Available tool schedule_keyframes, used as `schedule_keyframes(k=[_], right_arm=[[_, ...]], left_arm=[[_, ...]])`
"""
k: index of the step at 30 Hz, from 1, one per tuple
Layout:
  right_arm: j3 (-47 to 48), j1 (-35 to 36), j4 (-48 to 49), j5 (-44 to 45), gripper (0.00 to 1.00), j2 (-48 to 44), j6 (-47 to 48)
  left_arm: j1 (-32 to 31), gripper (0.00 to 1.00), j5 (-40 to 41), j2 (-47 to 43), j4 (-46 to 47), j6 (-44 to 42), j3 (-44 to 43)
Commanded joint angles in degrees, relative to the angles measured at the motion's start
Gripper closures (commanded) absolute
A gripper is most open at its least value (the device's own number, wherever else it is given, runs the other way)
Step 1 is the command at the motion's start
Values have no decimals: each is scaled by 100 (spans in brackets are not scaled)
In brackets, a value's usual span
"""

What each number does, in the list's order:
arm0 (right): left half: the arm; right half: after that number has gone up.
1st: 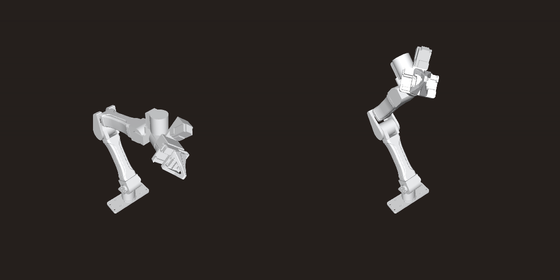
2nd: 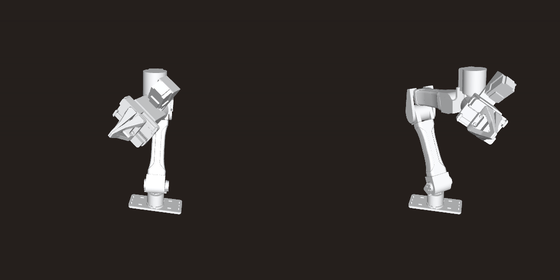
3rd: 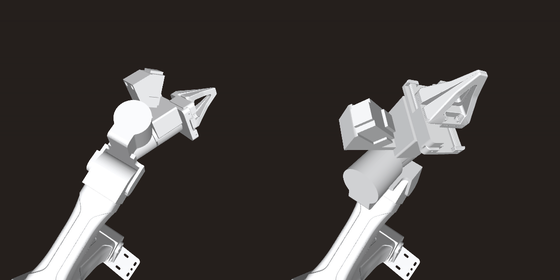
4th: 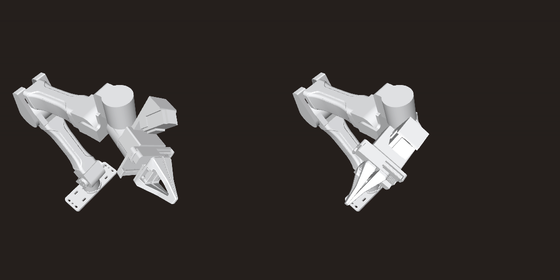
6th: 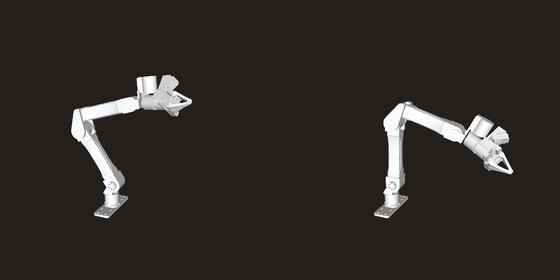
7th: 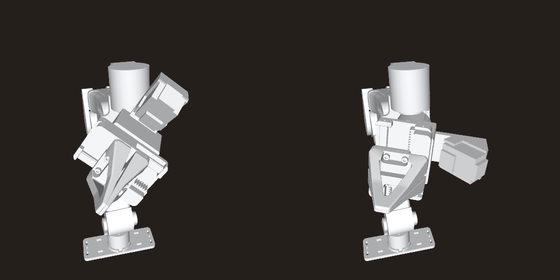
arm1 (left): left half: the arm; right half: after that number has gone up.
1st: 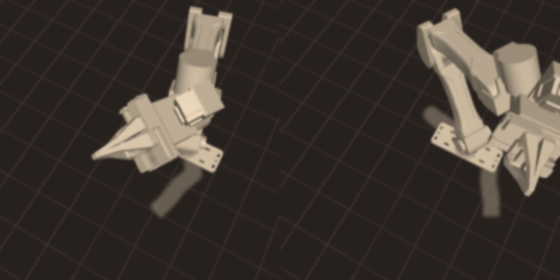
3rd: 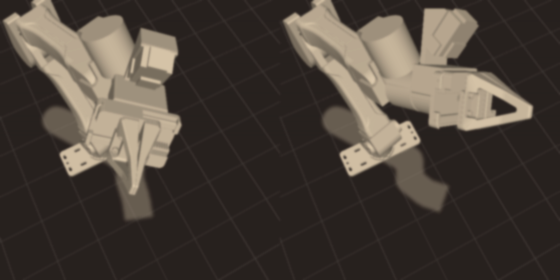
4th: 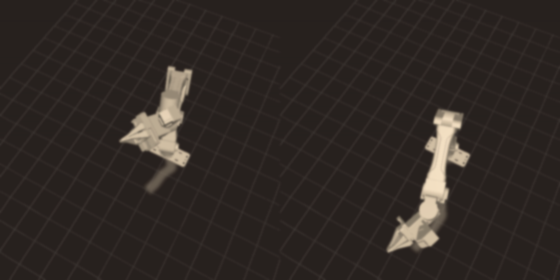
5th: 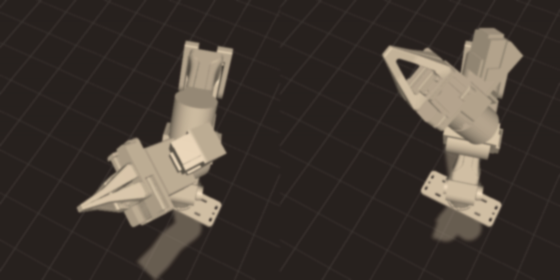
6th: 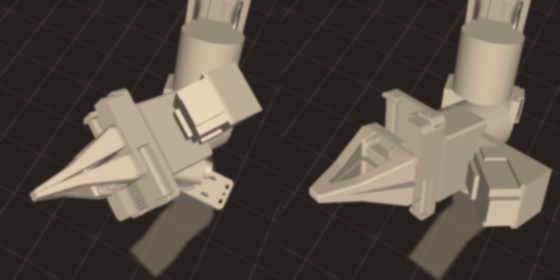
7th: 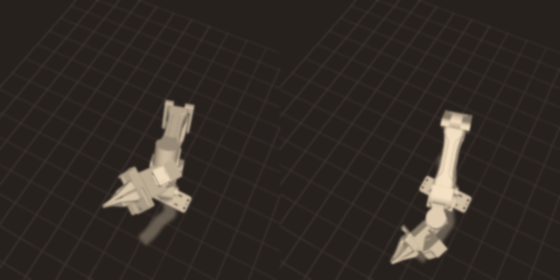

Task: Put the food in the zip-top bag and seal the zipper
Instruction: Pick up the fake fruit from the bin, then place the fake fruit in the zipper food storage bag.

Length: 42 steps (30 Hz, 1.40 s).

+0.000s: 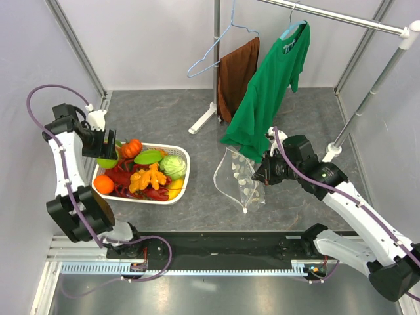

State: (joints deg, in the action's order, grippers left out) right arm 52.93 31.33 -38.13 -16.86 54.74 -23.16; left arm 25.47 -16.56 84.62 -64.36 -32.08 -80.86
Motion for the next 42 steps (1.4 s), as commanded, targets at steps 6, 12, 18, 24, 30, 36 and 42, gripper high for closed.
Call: schedule_keyframes(k=[6,12,18,24,30,36,42], right_arm=[[-45,-22,113,16,100,-157,-31],[-55,-22,201,-80,100,-130,-154],[-28,-13,236,-203,100,-130,-207],[-2,-22,306,-458,100,-113,-312],[156,-39,271,-931,100,-157,-522],[192,-48,306,-1284,100,-148,-690],[244,-180,263,-1548,100,-209,-901]], left_arm=[[-533,43,-1285,-806,-1174,26,-1027],[-3361,44,-2042,-1106,-860,1246,-1538],[-5973,41,-2246,-457,55,1872,-1871],[-7362,41,-1668,361,565,1609,-2162],[-7610,32,-623,679,1134,1731,-1592],[-7610,0,-366,601,1206,1731,-1433],[-7540,0,-480,-479,1399,1494,-697]])
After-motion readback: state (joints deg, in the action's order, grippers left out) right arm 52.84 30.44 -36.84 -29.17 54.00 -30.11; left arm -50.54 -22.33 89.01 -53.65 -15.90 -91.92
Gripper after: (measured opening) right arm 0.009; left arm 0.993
